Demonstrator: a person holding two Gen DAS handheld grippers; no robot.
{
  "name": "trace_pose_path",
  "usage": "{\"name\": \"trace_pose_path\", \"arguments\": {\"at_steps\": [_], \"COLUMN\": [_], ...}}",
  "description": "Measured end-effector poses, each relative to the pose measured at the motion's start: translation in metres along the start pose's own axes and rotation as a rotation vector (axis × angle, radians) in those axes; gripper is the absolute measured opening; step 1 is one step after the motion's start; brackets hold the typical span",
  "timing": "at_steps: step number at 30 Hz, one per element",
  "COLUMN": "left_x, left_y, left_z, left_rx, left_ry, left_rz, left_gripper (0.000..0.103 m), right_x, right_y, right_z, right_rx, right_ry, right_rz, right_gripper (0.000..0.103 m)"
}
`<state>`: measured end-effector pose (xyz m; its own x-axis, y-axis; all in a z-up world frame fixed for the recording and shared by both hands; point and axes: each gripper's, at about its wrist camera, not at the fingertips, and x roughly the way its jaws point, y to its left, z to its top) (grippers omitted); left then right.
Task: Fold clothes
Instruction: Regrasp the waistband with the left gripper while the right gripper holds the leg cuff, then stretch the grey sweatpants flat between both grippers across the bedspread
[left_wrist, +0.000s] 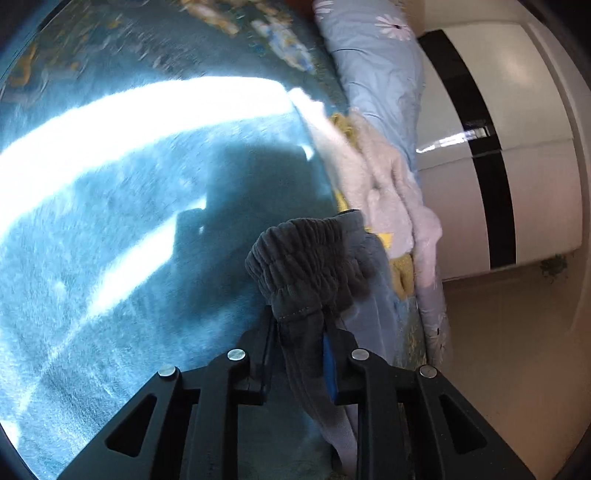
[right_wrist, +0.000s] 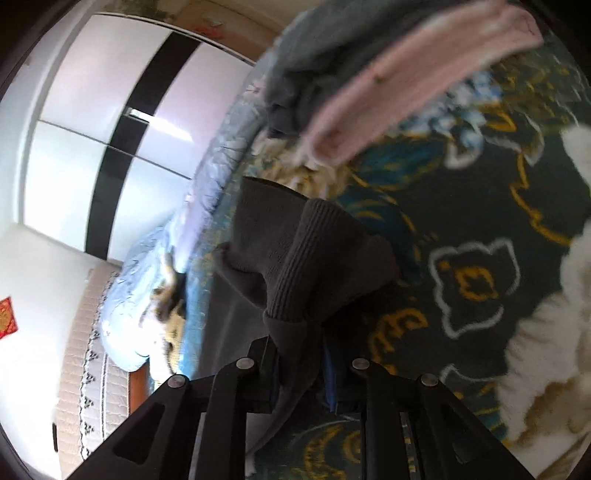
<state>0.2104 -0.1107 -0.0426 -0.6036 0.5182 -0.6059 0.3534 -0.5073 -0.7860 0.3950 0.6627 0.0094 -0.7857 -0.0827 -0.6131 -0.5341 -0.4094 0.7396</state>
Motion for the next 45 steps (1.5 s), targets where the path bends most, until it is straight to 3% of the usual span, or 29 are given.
{"name": "trace_pose_path", "arguments": {"at_steps": [4, 12, 15, 19, 22, 27, 32, 37, 40, 45], "left_x": [-0.008, -0.034, -0.053, -0.072, -0.082, -0.047, 0.004, 0.033, 0.037, 0.033], "left_y": [0.023, 0.007, 0.001, -0.021, -0.046, -0.1, -0.134, -0.116, -0.109, -0.128], "left_z": [-0.006, -0.006, -0.004, 0.0, -0.006, -0.049, -0.094, -0.091, -0.092, -0.107], "left_rx": [-0.014, 0.029, 0.039, 0.105, 0.197, 0.437, 0.708, 0.701, 0.679, 0.722], "left_ry": [0.015, 0.006, -0.03, -0.082, -0.102, -0.036, -0.04, 0.008, 0.023, 0.032], "left_rz": [-0.013, -0.031, -0.041, -0.037, -0.036, 0.001, 0.16, 0.229, 0.249, 0.213], "left_gripper": [0.023, 0.026, 0.035, 0.037, 0.046, 0.056, 0.061, 0.062, 0.062, 0.063], "right_x": [-0.001, -0.017, -0.029, -0.045, -0.059, -0.06, -0.051, -0.051, -0.04, -0.009], "right_y": [-0.027, -0.022, -0.022, -0.024, -0.027, 0.003, 0.045, 0.034, 0.017, 0.006], "right_z": [-0.013, -0.004, 0.003, 0.014, 0.024, 0.033, 0.026, 0.048, 0.064, 0.077], "right_rx": [0.1, 0.043, 0.024, 0.011, 0.018, -0.096, -0.326, -0.296, -0.25, -0.25], "right_ry": [0.017, 0.01, -0.005, -0.061, -0.114, -0.114, -0.093, -0.099, -0.056, 0.054], "right_rz": [0.047, 0.031, 0.027, 0.005, -0.004, -0.021, -0.119, -0.116, -0.045, 0.031], "right_gripper": [0.02, 0.029, 0.037, 0.045, 0.046, 0.048, 0.05, 0.051, 0.052, 0.054]}}
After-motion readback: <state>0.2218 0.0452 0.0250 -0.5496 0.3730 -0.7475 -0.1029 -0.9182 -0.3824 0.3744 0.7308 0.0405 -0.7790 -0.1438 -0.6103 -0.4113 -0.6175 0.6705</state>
